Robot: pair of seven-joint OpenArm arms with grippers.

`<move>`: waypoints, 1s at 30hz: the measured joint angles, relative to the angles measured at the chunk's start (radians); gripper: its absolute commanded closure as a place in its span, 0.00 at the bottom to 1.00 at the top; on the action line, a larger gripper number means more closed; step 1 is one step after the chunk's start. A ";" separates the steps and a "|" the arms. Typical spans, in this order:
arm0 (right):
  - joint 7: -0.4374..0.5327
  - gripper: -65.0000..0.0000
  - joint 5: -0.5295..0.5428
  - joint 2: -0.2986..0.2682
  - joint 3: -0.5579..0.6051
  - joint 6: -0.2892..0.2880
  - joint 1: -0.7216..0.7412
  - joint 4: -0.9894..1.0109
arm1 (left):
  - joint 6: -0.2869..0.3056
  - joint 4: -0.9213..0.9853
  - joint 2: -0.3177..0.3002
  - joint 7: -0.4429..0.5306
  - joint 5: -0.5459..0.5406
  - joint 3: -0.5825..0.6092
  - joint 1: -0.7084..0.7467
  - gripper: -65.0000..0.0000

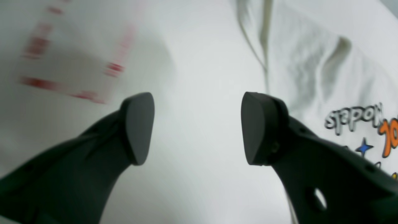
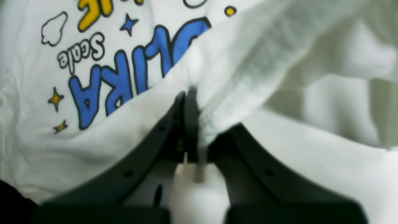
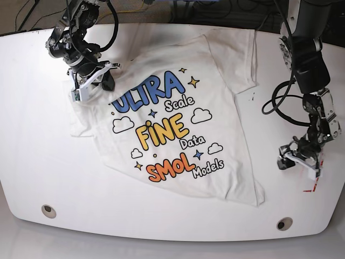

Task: Layout the t-shirt on the table in an organized manner, then fold the t-shirt properly
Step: 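Lower the left gripper onto the shirt's hem corner and pinch it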

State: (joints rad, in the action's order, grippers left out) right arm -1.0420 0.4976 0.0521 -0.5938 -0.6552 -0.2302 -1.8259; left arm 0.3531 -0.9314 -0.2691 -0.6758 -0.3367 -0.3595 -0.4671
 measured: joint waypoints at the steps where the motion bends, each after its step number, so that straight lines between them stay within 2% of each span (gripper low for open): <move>1: -0.018 1.00 -0.001 -0.003 0.001 0.000 -0.001 -0.012 | 0.003 0.016 0.004 0.021 -0.003 0.012 -0.002 0.36; 5: -0.063 1.00 -0.001 -0.011 0.004 -0.005 -0.003 -0.049 | 0.003 0.063 0.041 0.052 -0.002 0.033 -0.010 0.36; 8: -0.090 1.00 -0.003 -0.013 0.003 -0.032 -0.004 -0.065 | 0.000 0.080 0.073 0.082 -0.004 0.031 -0.014 0.36; 14: -0.128 1.00 -0.007 -0.013 0.002 -0.034 -0.005 -0.105 | 0.000 0.117 0.127 0.143 -0.004 0.032 -0.016 0.36; 19: -0.149 1.00 0.000 -0.040 0.013 -0.037 -0.021 -0.145 | 0.001 0.194 0.155 0.204 -0.002 0.032 -0.031 0.36; 25: -0.163 1.00 -0.002 -0.070 0.077 -0.038 -0.032 -0.150 | 0.000 0.309 0.177 0.245 -0.008 0.032 -0.092 0.36; 30: -0.154 1.00 0.002 -0.080 0.085 -0.037 -0.043 -0.150 | 0.018 0.375 0.192 0.331 -0.025 0.033 -0.105 0.36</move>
State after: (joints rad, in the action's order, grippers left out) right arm -1.1965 0.4999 -0.0284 -0.5087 -0.6926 -0.2733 -1.9762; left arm 0.3714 -0.5560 -0.0772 -0.3447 -0.3614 -0.3267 -0.5720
